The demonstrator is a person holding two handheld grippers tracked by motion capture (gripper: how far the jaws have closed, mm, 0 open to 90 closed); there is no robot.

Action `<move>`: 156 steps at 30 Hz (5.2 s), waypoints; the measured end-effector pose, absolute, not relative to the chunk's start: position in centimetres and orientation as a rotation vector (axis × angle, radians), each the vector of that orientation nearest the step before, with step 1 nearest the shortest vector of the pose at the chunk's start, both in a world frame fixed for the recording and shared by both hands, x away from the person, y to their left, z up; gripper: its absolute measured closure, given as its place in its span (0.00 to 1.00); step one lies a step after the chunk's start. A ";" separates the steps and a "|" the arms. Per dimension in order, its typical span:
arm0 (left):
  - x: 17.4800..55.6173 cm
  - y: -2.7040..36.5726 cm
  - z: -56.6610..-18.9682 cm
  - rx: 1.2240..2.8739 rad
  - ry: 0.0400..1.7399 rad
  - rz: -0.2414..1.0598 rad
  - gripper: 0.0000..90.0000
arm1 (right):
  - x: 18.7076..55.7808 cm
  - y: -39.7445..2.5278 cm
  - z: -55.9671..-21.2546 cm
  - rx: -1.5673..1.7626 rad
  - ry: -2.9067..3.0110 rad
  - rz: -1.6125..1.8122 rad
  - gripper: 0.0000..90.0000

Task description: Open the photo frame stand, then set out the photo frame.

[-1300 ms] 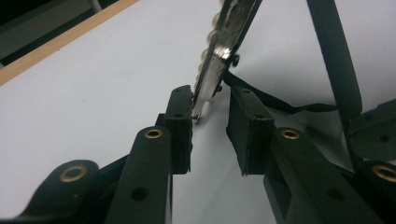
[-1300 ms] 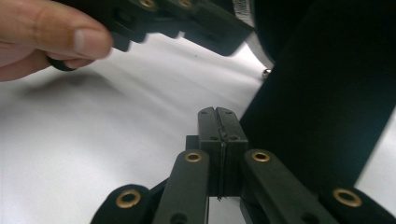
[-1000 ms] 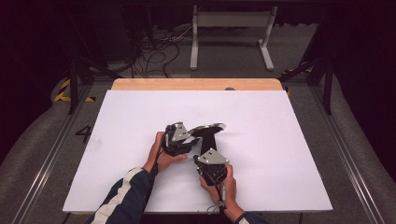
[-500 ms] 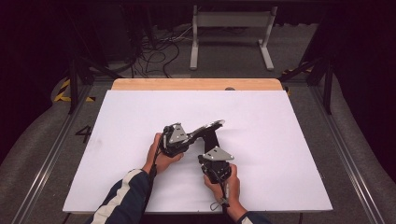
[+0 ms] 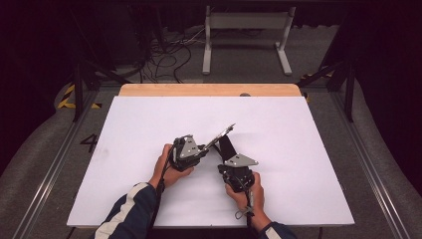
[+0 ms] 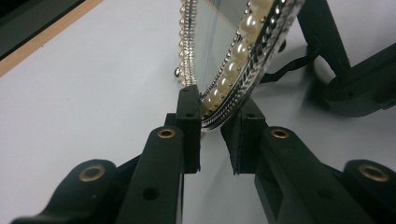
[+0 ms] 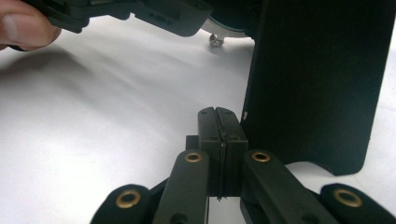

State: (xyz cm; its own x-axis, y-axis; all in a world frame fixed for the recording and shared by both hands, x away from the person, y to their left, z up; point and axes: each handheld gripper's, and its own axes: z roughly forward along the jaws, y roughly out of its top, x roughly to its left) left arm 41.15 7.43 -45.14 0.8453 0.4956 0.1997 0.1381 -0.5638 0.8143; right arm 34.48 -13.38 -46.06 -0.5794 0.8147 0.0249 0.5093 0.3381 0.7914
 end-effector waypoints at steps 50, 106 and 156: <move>40.0 7.0 -44.9 2.173 0.410 0.631 0.89 | 34.1 -14.9 -44.2 1.098 2.196 1.221 1.00; 38.9 6.9 -44.0 2.060 0.394 0.494 0.80 | 34.7 -15.2 -45.6 1.070 2.298 1.183 1.00; 37.3 6.1 -43.4 2.060 0.336 0.394 0.86 | 36.8 -18.3 -45.6 1.144 2.223 1.140 1.00</move>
